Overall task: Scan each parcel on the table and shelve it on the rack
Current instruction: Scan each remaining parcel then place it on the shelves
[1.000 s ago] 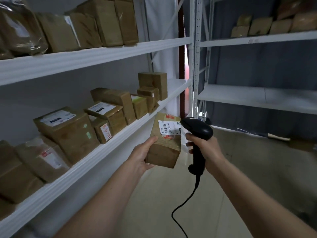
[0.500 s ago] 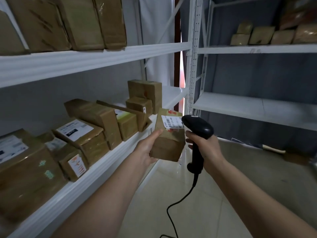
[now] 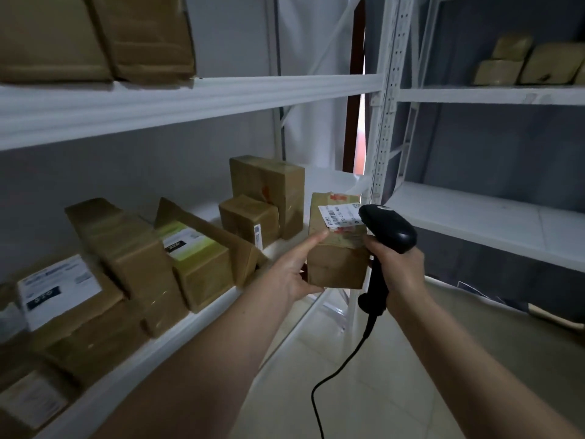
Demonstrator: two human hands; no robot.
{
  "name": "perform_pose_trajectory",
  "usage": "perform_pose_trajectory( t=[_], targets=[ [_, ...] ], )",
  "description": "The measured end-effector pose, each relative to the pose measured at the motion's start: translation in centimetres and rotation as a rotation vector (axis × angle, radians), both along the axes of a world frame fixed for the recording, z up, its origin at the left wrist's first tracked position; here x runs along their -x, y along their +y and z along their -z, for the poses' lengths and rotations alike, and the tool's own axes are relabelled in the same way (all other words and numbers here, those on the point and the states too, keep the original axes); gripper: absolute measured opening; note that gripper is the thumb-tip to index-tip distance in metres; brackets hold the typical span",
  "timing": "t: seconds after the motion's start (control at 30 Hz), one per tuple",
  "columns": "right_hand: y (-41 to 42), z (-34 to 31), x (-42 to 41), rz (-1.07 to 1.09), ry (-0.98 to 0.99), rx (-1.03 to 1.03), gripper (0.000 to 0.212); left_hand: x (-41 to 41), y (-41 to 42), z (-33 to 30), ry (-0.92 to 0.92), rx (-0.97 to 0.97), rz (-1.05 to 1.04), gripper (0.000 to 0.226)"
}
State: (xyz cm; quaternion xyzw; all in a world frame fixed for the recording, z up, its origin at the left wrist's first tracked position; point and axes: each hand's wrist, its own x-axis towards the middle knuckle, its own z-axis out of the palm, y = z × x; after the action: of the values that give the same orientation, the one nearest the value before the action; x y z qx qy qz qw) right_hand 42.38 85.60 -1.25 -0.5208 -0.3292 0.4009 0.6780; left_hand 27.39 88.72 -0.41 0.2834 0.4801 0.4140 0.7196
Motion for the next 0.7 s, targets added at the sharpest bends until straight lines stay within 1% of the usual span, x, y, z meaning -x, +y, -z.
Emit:
perform_pose_trajectory(
  t=[0.13, 0.3, 0.4, 0.5, 0.6, 0.63, 0.7],
  targets=[
    [6.9, -0.4, -3.5, -0.021, -0.03, 0.047, 0.021, -3.6, 6.1, -0.5, -0.042, 0.076, -0.065, 0.049],
    [15.1, -1.4, -6.9, -0.137, -0.068, 0.051, 0.02, -7.6, 13.1, -1.1, -0.159, 0.139, -0.203, 0.043],
    [19.7, -1.8, -7.8, -0.188, -0.09, 0.057, 0.017, -9.5, 16.1, -1.6, -0.247, 0.117, -0.278, 0.034],
    [23.5, -1.3, -7.4, -0.249, -0.086, 0.051, 0.013, -10.8, 18.8, -1.3, -0.247, 0.058, -0.383, 0.043],
    [26.3, -0.5, -6.3, -0.31, -0.079, 0.067, 0.013, -11.3, 20.8, -1.1, -0.232, 0.053, -0.543, 0.045],
    [27.1, -0.2, -5.9, -0.33, -0.08, 0.078, 0.014, -11.2, 21.5, -0.9, -0.222, 0.048, -0.59, 0.042],
    [28.2, 0.5, -5.2, -0.377, -0.076, 0.094, 0.014, -10.7, 22.3, -0.5, -0.203, 0.042, -0.639, 0.022]
  ],
)
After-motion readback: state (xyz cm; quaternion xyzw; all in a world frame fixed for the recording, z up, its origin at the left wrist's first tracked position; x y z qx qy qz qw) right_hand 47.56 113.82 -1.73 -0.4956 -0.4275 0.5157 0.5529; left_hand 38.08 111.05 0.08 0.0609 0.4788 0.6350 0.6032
